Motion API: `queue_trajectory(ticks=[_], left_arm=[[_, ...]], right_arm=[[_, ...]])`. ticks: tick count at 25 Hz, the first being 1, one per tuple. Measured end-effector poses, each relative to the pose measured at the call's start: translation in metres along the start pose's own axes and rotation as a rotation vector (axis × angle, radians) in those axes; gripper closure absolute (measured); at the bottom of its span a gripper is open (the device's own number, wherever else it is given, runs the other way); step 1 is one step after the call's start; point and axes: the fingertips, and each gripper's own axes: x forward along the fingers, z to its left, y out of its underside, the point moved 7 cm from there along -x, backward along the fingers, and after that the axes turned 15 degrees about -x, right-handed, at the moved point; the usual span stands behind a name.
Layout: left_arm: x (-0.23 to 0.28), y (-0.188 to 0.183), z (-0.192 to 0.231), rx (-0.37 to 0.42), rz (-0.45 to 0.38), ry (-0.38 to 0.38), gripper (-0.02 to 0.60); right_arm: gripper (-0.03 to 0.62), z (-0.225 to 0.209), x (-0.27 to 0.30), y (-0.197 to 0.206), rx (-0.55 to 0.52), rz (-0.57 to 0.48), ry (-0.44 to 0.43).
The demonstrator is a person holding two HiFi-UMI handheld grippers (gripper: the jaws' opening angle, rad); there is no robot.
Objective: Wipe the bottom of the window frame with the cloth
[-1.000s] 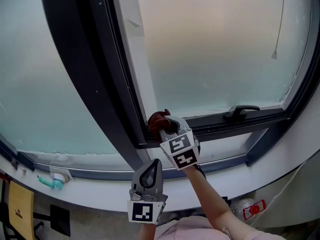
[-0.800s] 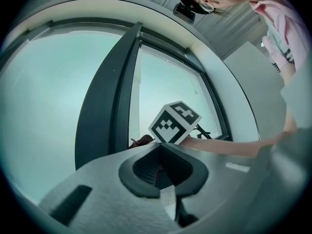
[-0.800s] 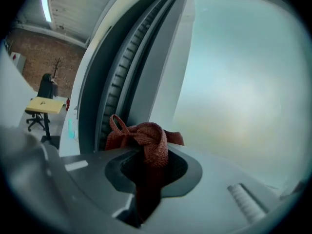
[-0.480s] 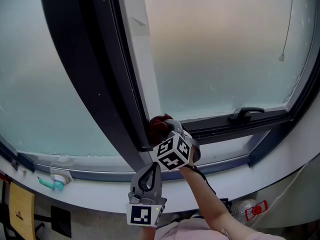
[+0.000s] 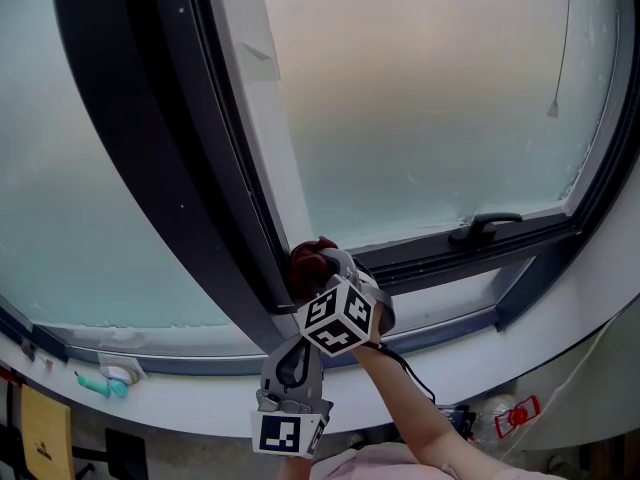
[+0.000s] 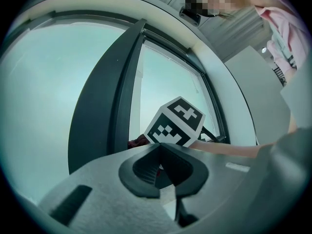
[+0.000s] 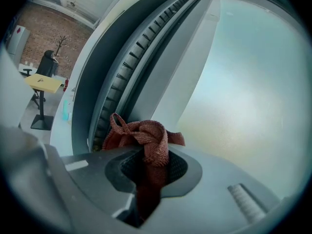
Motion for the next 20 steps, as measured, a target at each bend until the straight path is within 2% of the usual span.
queue_trajectory(ticks=[10, 20], left_arm=[[0.008, 0.0009, 0.0029, 0.007, -0.014, -0.048, 0.58], [0.0111, 0.0006, 0.0002, -0.001, -0.012, -0.054, 0.58]], right_arm=[[0.537, -0.0002, -0.0019, 0.0023, -0.002, -0.02, -0.006], [0.537, -0.0076, -0.0027, 0.0088, 0.024, 0.008, -0.025]])
